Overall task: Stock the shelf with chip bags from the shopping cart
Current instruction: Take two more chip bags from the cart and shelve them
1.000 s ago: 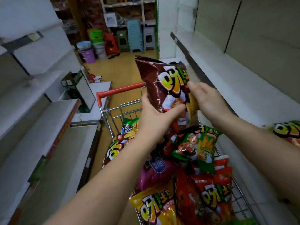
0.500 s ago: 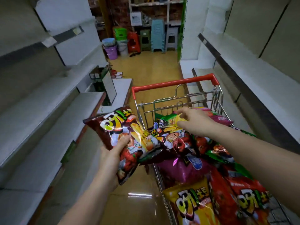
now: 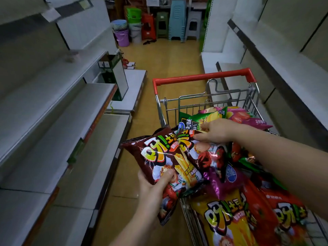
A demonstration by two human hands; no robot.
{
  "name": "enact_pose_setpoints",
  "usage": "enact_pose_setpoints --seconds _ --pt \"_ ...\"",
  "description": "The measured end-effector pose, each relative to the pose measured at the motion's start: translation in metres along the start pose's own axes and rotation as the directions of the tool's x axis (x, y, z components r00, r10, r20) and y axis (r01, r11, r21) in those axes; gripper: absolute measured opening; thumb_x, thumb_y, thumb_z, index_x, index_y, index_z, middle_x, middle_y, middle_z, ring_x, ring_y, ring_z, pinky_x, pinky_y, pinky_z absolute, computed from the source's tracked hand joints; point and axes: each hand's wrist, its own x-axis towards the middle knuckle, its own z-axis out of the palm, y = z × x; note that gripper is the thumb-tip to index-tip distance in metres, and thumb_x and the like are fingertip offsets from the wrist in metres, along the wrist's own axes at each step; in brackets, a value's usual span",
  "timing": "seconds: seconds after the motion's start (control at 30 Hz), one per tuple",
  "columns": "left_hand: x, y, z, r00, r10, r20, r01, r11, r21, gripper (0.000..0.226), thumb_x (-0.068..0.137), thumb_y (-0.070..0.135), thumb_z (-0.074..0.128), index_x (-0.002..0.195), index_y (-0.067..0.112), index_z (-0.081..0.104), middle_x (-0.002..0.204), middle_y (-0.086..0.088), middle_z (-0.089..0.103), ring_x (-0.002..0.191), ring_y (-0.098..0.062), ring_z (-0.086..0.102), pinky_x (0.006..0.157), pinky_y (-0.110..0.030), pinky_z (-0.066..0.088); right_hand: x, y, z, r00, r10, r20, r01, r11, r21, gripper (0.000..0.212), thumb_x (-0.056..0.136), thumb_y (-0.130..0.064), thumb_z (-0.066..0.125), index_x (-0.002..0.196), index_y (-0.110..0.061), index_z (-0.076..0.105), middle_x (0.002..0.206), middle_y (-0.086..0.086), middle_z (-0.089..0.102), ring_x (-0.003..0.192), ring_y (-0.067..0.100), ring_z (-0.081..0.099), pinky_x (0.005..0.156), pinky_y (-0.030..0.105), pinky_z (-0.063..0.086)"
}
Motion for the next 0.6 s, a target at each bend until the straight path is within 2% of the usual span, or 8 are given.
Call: enact_pose_setpoints --seconds 0.13,0.23,0.33,0.4,0.43,0.5,0.57,0.6 --pt "0.009 -0.002 0.001 1.000 -0.007 0.015 0.007 1.000 -0.015 0.083 0.059 0.028 0.077 0.131 0.030 0.036 0.113 -0.005 0.067 0.093 -0.028 0.071 0.088 -0.051 0.054 -0.002 -0.002 -0.003 0.998 0.025 0.056 -0.031 0.993 0.112 0.091 0.079 -0.073 0.042 0.144 -0.009 0.033 0.148 0.011 0.037 0.133 0.028 0.037 0.108 0.036 0.033" --pt "0.014 -0.003 -0.002 0.999 -0.012 0.037 0.012 1.000 -0.005 0.078 0.061 0.028 0.075 0.129 0.029 0.038 0.111 -0.006 0.068 0.090 -0.027 0.072 0.079 -0.043 0.057 -0.005 -0.003 -0.004 0.993 0.054 0.101 -0.082 0.954 0.290 0.089 0.078 -0.063 0.056 0.146 -0.012 0.030 0.146 0.011 0.037 0.130 0.028 0.041 0.102 0.034 0.036" --pt "0.015 -0.003 -0.007 0.999 -0.010 0.052 0.009 1.000 0.012 0.076 0.060 0.026 0.076 0.128 0.029 0.040 0.109 -0.006 0.069 0.087 -0.026 0.072 0.073 -0.040 0.059 -0.010 -0.004 -0.005 0.977 0.090 0.193 -0.174 0.860 0.479 0.084 0.074 -0.053 0.068 0.140 -0.012 0.036 0.120 0.008 0.055 0.098 0.021 0.057 0.082 0.030 0.047" --pt "0.015 -0.001 -0.012 0.998 -0.005 0.060 0.005 1.000 0.013 0.076 0.060 0.024 0.076 0.127 0.029 0.041 0.109 -0.007 0.069 0.087 -0.027 0.072 0.072 -0.040 0.059 -0.014 -0.005 -0.005 0.972 0.097 0.216 -0.205 0.803 0.560 0.072 0.074 -0.044 0.073 0.130 -0.008 0.044 0.093 0.001 0.058 0.078 0.015 0.058 0.065 0.026 0.047" --pt "0.014 0.001 -0.014 0.998 0.000 0.068 -0.001 1.000 0.014 0.074 0.060 0.023 0.076 0.126 0.029 0.042 0.109 -0.007 0.069 0.087 -0.027 0.072 0.070 -0.039 0.060 -0.017 -0.005 -0.006 0.973 0.103 0.207 -0.207 0.787 0.581 0.071 0.074 -0.041 0.074 0.129 -0.007 0.045 0.088 -0.001 0.057 0.075 0.014 0.057 0.060 0.024 0.046" --pt "0.014 0.007 -0.019 0.995 0.021 0.096 -0.023 0.999 0.022 0.069 0.060 0.022 0.075 0.122 0.031 0.045 0.108 -0.006 0.070 0.085 -0.026 0.073 0.068 -0.036 0.060 -0.022 -0.006 -0.006 0.981 0.111 0.158 -0.186 0.768 0.612 0.080 0.072 -0.039 0.076 0.137 -0.007 0.039 0.101 0.002 0.059 0.080 0.016 0.058 0.062 0.024 0.047" --pt "0.016 0.018 -0.023 0.991 0.050 0.127 -0.055 0.998 0.036 0.066 0.060 0.022 0.076 0.117 0.034 0.046 0.107 -0.004 0.070 0.084 -0.025 0.073 0.068 -0.036 0.059 -0.029 -0.008 -0.009 0.989 0.123 0.077 -0.144 0.763 0.630 0.092 0.071 -0.038 0.077 0.144 -0.008 0.030 0.127 0.009 0.052 0.097 0.021 0.056 0.074 0.027 0.048" --pt "0.018 0.025 -0.023 0.986 0.075 0.146 -0.083 0.995 0.050 0.069 0.060 0.022 0.081 0.119 0.033 0.046 0.107 -0.004 0.070 0.085 -0.024 0.073 0.071 -0.039 0.059 -0.033 -0.008 -0.012 0.991 0.128 0.032 -0.119 0.760 0.639 0.095 0.070 -0.039 0.077 0.145 -0.009 0.028 0.133 0.011 0.049 0.104 0.023 0.055 0.080 0.029 0.047"
